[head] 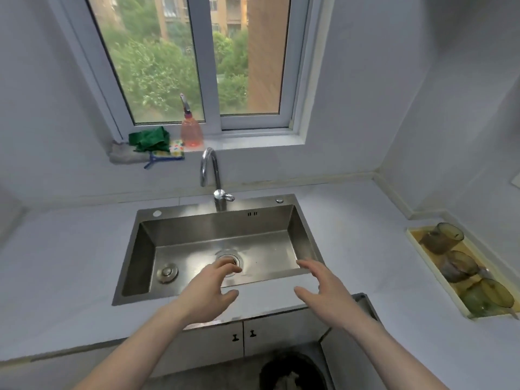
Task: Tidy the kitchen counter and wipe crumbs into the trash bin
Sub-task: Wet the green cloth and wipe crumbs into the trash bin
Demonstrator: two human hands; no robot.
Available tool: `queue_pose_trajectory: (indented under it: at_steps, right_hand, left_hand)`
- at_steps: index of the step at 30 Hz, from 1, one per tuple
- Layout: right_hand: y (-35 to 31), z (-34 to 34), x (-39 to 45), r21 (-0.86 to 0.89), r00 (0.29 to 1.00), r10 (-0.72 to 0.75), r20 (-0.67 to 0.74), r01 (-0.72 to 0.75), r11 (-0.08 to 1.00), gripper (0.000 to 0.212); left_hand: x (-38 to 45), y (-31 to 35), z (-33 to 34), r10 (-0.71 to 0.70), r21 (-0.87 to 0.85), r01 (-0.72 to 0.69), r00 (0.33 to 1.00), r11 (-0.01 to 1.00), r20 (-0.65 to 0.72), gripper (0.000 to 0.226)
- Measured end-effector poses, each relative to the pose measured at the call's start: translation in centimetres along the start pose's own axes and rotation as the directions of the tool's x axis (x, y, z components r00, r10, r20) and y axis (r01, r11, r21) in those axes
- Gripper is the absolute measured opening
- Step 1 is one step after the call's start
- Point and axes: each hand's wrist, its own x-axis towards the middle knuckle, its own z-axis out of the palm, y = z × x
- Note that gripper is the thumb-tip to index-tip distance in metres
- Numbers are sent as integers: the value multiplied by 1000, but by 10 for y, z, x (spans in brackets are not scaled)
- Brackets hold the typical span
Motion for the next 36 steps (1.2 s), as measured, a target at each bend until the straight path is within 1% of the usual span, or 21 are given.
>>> queue_pose_trajectory:
  at_steps: [5,7,9,11,14,17,19,21,26,29,32,36]
  right_hand:
    - [-37,-7,65,-64,979,-159,124,168,984,60]
    - [-56,3,87,-102,959,-224,175,244,964,62]
    - [-76,17,102,-99,934,-277,224,305,947,63]
    - [-96,27,116,-85,911,-315,265,347,934,64]
    - [-122,39,143,-98,886,-364,285,405,909,65]
    - [-151,47,175,-121,883,-370,288,417,901,67]
    - [-173,53,202,-140,885,-377,271,424,895,67]
    - [-192,57,224,-148,889,-383,249,426,893,67]
    - [-226,66,267,-126,906,-372,200,401,907,64]
    - [-239,66,285,-132,919,-358,163,380,916,63]
    - [-250,62,295,-166,931,-342,126,360,918,62]
    - [-253,52,295,-184,947,-309,86,320,929,61]
  left_hand:
    - [0,-9,-30,-115,27,119,985,993,-131,48]
    - [-4,-16,-39,-175,13,179,973,984,-150,49]
    - [-10,-27,-47,-220,-28,219,961,975,-166,48]
    - [-9,-41,-59,-234,-43,230,954,972,-187,47]
    - [4,-70,-86,-241,-20,243,943,970,-228,50]
    - [25,-102,-128,-237,-25,240,929,970,-284,49]
    - [44,-127,-161,-226,-15,234,917,972,-328,46]
    - [64,-151,-191,-218,5,234,913,972,-344,44]
    - [139,-201,-257,-217,58,243,933,968,-288,45]
    - [200,-224,-289,-232,41,251,938,967,-258,47]
    - [256,-241,-310,-290,30,306,926,952,-243,49]
    - [307,-261,-317,-393,32,408,895,912,-212,51]
